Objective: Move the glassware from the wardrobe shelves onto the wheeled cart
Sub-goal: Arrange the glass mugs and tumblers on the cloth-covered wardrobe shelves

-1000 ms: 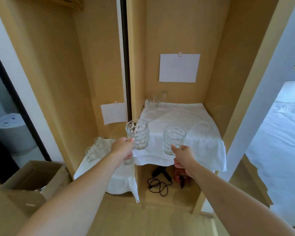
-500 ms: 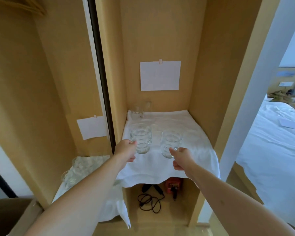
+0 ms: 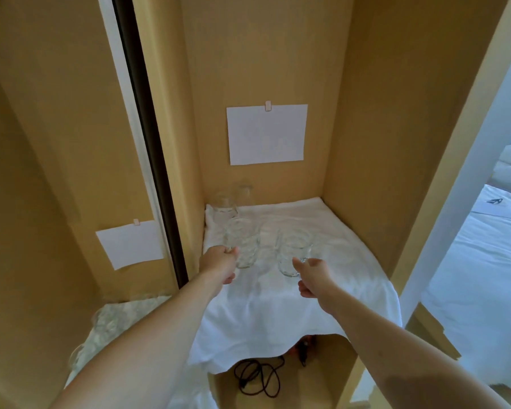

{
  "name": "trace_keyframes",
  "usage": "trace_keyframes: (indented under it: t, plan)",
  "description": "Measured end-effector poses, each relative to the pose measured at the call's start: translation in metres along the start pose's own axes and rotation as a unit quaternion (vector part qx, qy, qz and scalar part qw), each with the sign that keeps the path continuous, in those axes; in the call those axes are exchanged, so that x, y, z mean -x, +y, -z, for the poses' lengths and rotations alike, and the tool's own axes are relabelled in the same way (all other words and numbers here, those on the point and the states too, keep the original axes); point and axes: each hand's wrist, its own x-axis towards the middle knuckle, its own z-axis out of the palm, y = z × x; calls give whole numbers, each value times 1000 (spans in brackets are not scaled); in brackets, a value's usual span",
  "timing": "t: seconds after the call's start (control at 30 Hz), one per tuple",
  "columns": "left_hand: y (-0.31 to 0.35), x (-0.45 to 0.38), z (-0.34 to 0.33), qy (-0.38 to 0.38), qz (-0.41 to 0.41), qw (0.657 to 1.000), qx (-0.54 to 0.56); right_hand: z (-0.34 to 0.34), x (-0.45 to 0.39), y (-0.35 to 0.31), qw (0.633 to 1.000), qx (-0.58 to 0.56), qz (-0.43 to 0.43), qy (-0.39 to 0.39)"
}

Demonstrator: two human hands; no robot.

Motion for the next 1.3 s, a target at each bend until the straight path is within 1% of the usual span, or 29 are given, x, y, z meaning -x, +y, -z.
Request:
trace_keyframes:
  t: [0.13, 0.33, 0.47, 0.63, 0.8, 0.9, 1.03, 1.13, 1.17, 1.23, 1.3]
  plan:
    - [-1, -23, -10, -20, 20, 999, 23, -7, -21, -2, 1000, 4, -4, 16]
    - [1, -64, -30, -20, 44, 998, 34, -13, -61, -14, 999, 36, -17, 34]
    - [6, -92, -45, 1, 54, 998, 42, -12, -95, -25, 999, 20, -27, 23]
    - [16, -123, -67, 4, 73, 996, 44, -10, -141, -31, 999, 27, -23, 19]
    - [27, -149, -93, 8, 93, 994, 56, -7, -186, -33, 998, 34, -43, -3]
    - [27, -165, -107, 20, 102, 993, 61, -5, -207, -32, 999, 25, -40, -11]
    - [23, -179, -119, 31, 102, 991, 77, 3, -228, -31, 996, -15, -72, -51]
    - [22, -186, -113, 15, 114, 990, 82, 13, -244, -28, 991, -32, -97, -87]
    - [20, -188, -109, 1, 128, 987, 98, 16, -251, -25, 991, -31, -98, -83]
    - [15, -193, -99, -35, 171, 972, 160, 23, -264, -20, 992, -50, -103, -51]
    - [9, -196, -91, -44, 204, 961, 183, 30, -275, -16, 989, -93, -109, -28]
